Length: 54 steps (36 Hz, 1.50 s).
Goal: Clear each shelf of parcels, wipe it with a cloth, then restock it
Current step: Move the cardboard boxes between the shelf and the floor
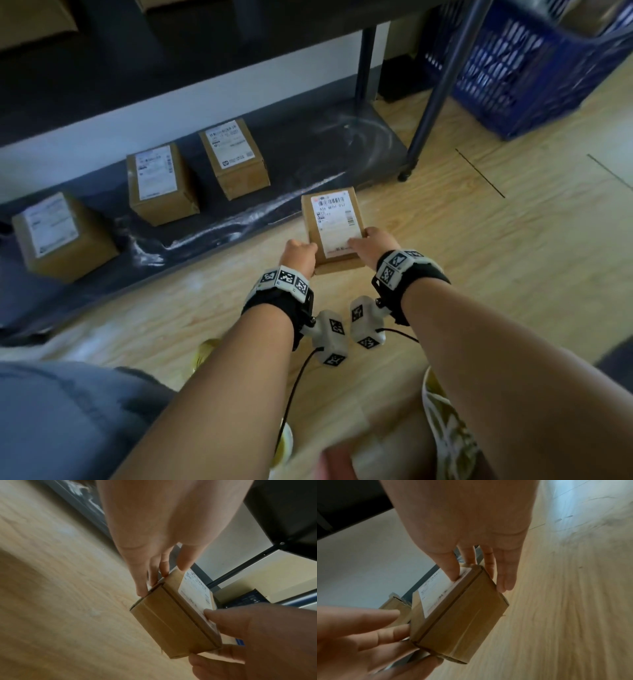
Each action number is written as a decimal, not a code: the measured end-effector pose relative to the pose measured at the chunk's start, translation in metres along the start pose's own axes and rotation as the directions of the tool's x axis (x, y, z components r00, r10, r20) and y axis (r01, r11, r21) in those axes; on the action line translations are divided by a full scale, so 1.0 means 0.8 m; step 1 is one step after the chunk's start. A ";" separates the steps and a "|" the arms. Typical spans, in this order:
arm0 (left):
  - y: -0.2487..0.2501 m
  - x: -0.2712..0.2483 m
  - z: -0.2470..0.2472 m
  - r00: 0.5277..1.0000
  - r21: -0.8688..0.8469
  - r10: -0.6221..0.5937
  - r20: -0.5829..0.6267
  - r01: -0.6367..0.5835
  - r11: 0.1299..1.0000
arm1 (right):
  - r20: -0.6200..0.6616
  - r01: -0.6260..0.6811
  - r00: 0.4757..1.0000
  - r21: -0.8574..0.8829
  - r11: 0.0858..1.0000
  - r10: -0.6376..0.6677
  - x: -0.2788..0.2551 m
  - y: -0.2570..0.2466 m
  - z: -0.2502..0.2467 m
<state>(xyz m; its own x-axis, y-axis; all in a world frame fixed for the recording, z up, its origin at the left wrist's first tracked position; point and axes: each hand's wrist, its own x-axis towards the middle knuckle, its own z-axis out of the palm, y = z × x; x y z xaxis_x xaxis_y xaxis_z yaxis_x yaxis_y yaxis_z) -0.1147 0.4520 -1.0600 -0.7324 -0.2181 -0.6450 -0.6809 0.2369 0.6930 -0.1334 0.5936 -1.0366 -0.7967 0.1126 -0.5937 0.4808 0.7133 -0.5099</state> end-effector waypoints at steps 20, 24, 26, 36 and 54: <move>-0.040 -0.026 -0.006 0.981 0.220 -0.059 0.186 0.017 0.975 | 0.091 -0.030 0.994 -0.285 0.958 0.058 0.005 0.022 0.035; -0.023 -0.010 -0.022 0.997 0.257 -0.010 0.079 -0.010 0.966 | 0.065 0.010 0.998 -0.273 0.962 0.008 0.012 -0.012 0.030; -0.010 0.001 -0.036 0.999 0.257 0.021 0.034 -0.029 0.966 | 0.060 0.047 0.998 -0.265 0.963 -0.032 0.017 -0.032 0.028; 0.056 0.074 -0.142 0.958 0.376 0.191 -0.212 -0.100 0.921 | 0.015 0.216 0.976 -0.153 0.964 -0.216 0.049 -0.143 0.040; 0.085 0.165 -0.199 0.960 0.046 0.101 -0.263 -0.092 0.995 | 0.094 0.254 0.964 -0.059 0.965 -0.248 0.143 -0.271 0.083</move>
<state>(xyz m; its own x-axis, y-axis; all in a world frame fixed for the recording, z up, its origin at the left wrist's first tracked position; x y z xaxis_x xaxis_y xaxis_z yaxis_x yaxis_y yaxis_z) -0.2579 0.2882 -1.0470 -0.7720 -0.4341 -0.4643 -0.6098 0.2997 0.7337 -0.3044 0.4058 -1.0355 -0.8532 -0.1329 -0.5043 0.2401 0.7584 -0.6060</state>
